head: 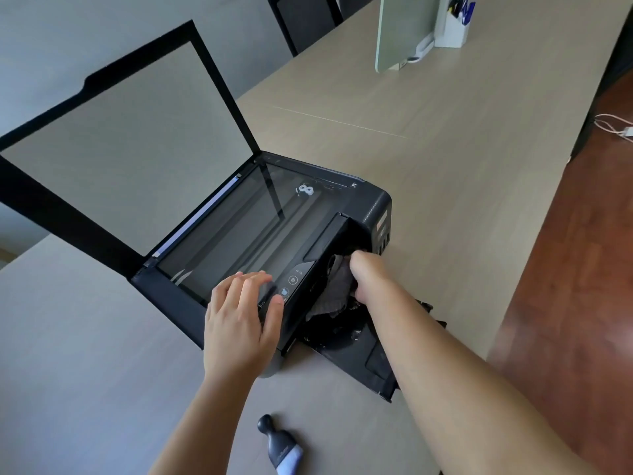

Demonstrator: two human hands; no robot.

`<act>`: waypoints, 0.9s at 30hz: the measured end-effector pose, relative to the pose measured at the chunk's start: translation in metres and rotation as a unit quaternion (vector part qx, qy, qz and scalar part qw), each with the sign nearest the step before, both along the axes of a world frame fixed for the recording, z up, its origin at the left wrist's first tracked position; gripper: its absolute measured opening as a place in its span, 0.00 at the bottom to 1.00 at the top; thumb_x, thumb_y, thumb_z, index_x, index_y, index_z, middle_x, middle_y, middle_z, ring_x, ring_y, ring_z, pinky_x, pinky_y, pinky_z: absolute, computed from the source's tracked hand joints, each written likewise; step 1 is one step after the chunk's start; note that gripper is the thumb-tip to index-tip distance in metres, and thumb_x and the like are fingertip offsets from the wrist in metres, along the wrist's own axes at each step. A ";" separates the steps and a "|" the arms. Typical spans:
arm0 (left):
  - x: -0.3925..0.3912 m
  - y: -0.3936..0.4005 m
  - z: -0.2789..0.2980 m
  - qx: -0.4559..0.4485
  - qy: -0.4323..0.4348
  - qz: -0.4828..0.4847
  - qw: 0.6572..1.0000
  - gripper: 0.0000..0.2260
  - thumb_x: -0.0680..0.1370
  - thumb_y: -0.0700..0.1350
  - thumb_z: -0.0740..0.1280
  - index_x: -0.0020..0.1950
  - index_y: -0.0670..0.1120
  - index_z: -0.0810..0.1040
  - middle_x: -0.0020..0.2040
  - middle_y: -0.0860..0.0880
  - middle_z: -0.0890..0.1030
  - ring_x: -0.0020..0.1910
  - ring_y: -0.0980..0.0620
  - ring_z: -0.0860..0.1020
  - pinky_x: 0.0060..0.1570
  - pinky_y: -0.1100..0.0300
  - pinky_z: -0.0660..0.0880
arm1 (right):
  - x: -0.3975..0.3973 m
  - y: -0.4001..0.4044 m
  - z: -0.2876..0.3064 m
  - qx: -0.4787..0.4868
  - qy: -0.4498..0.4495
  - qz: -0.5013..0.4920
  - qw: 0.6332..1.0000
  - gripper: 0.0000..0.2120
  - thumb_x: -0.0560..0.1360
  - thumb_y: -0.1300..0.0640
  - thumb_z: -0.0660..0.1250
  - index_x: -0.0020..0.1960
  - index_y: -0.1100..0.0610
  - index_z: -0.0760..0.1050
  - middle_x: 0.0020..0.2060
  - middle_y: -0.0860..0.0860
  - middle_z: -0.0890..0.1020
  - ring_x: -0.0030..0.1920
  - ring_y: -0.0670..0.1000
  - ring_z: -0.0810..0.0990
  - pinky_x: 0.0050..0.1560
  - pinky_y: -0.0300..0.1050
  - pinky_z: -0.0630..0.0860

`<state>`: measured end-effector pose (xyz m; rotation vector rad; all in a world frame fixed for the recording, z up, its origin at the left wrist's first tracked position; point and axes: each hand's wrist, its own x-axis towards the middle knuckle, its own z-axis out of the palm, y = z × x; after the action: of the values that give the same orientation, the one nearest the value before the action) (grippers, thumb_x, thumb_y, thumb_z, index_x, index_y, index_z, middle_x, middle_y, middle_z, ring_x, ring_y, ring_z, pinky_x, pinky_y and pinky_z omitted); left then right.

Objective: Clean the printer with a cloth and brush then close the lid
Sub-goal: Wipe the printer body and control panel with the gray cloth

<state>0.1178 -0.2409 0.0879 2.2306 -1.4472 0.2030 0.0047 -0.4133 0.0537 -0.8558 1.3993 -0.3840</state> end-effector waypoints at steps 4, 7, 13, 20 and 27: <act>-0.001 0.002 0.003 -0.003 0.004 0.001 1.000 0.16 0.77 0.54 0.58 0.58 0.49 0.77 0.55 0.54 0.79 0.62 0.45 0.72 0.60 0.50 0.70 | 0.005 -0.001 0.012 -0.156 -0.031 -0.046 0.986 0.13 0.76 0.63 0.60 0.34 0.51 0.71 0.32 0.49 0.71 0.33 0.51 0.69 0.34 0.42 0.66; -0.001 0.002 0.000 -0.003 -0.004 -0.007 1.000 0.16 0.77 0.54 0.58 0.58 0.48 0.77 0.55 0.54 0.79 0.62 0.46 0.72 0.59 0.50 0.71 | 0.005 0.006 0.010 -0.211 -0.021 -0.040 0.976 0.18 0.77 0.62 0.58 0.30 0.51 0.63 0.28 0.45 0.66 0.31 0.49 0.65 0.33 0.42 0.62; -0.002 0.000 0.002 -0.003 -0.011 -0.002 1.000 0.16 0.76 0.55 0.58 0.57 0.49 0.77 0.55 0.55 0.79 0.62 0.47 0.72 0.58 0.49 0.72 | 0.010 0.005 -0.010 -0.104 -0.106 -0.104 0.983 0.11 0.76 0.63 0.62 0.44 0.46 0.75 0.45 0.47 0.74 0.43 0.48 0.73 0.43 0.39 0.69; -0.003 -0.001 0.005 -0.013 -0.009 -0.009 1.000 0.14 0.76 0.52 0.57 0.56 0.50 0.77 0.55 0.55 0.79 0.62 0.47 0.72 0.59 0.53 0.70 | 0.015 0.014 0.007 -0.159 -0.146 -0.152 0.965 0.18 0.78 0.61 0.60 0.65 0.49 0.76 0.55 0.48 0.80 0.57 0.50 0.78 0.57 0.40 0.70; 0.002 -0.002 0.000 -0.012 -0.001 -0.008 1.000 0.18 0.70 0.40 0.54 0.56 0.48 0.77 0.59 0.54 0.79 0.63 0.45 0.71 0.59 0.51 0.68 | 0.029 0.127 -0.012 -0.167 -0.144 -0.087 0.971 0.18 0.77 0.62 0.63 0.64 0.49 0.75 0.54 0.50 0.79 0.55 0.46 0.78 0.61 0.40 0.72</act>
<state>0.1196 -0.2428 0.0877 2.1989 -1.4559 0.2152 0.0339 -0.2861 0.0414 -0.9083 1.1572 -0.8645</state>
